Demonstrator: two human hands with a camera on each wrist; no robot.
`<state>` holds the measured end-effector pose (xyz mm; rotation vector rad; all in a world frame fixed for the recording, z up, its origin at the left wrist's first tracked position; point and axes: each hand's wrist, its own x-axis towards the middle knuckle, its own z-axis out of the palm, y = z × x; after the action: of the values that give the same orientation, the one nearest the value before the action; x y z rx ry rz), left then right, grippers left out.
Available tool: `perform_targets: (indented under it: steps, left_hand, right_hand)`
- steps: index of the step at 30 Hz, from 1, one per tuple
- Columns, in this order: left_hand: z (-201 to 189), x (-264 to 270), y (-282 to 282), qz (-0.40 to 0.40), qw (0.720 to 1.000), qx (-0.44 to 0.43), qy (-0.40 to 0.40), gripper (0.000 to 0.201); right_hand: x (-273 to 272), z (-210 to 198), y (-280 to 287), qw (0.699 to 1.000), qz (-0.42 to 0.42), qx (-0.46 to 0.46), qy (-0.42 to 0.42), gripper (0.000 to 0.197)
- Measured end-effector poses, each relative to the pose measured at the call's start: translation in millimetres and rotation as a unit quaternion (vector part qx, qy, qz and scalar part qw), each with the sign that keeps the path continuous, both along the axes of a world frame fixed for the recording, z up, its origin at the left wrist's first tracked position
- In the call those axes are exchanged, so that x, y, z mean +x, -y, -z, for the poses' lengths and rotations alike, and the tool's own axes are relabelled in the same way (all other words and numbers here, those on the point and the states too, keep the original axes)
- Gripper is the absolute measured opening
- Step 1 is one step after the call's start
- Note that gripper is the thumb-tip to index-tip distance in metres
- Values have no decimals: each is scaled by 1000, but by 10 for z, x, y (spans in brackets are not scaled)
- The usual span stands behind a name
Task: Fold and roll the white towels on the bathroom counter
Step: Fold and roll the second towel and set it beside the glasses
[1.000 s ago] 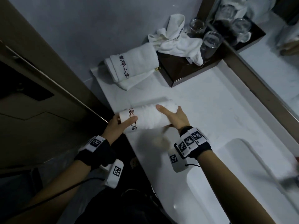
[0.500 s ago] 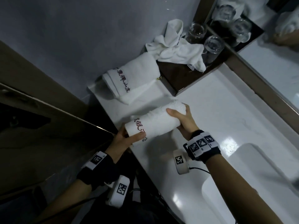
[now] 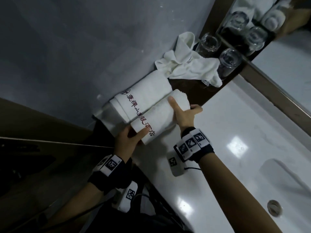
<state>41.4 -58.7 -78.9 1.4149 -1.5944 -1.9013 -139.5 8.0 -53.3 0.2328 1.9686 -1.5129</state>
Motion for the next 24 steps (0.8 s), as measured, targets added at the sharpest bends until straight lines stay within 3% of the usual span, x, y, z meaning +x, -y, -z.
perform_targets:
  steps: [3,5,10,14,21,24]
  left_hand:
    - [17,-3,17,-8,999,38,-8,66]
    - [15,-7,26,-7,999,48,-20,63]
    - [22,63,84,-5,996,77,-55,48]
    - [38,60,121,-8,995,85,-49,33]
    - [19,-55,134,-52,992,111,-34,23]
    - [-22,-76,92,-81,986,139,-47,27]
  right_hand:
    - [-1,-11,-17,994,-69,-5,89,82]
    - [16,-16,-7,993,-66,-7,98,80]
    - [59,25,12,996,-75,4,53,80]
    - [125,14,35,994,-85,62,-38,75]
    - [115,-61,176,943,-179,236,-150,86]
    - [110,-3,107,971,-160,130,-118,79]
